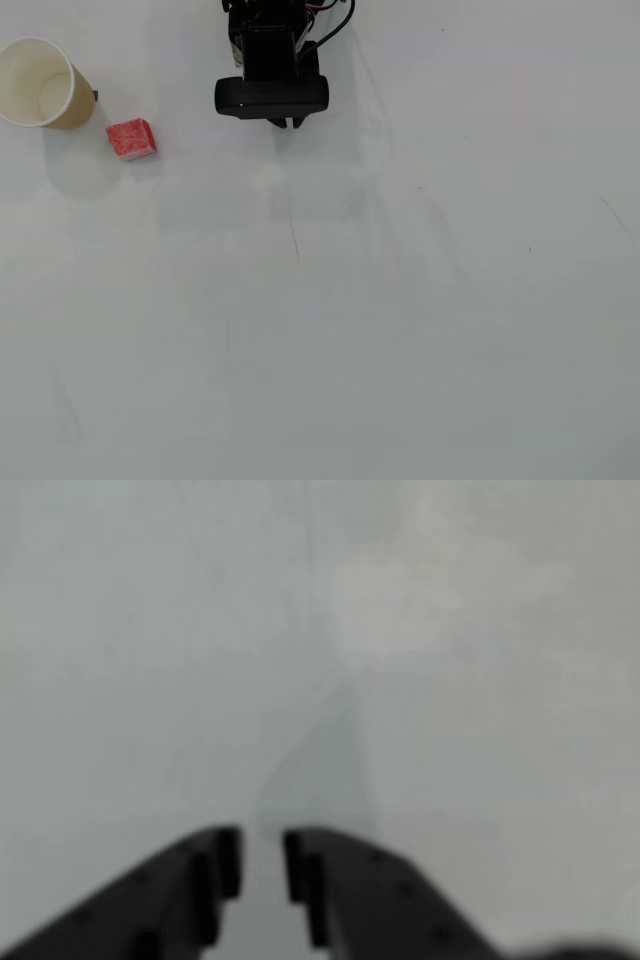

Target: Pick up the cube and drop it in the cup.

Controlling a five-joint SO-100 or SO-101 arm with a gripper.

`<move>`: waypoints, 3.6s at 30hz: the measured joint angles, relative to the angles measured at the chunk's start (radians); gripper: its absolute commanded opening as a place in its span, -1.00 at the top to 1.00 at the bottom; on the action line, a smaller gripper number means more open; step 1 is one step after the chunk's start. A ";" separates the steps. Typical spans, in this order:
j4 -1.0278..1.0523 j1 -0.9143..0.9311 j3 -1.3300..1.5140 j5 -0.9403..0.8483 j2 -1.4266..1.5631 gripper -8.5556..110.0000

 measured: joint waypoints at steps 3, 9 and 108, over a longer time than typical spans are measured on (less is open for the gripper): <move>0.000 0.000 0.000 0.000 0.000 0.82; 0.000 0.000 0.000 0.000 0.000 0.82; -0.580 0.790 0.000 0.009 0.000 0.82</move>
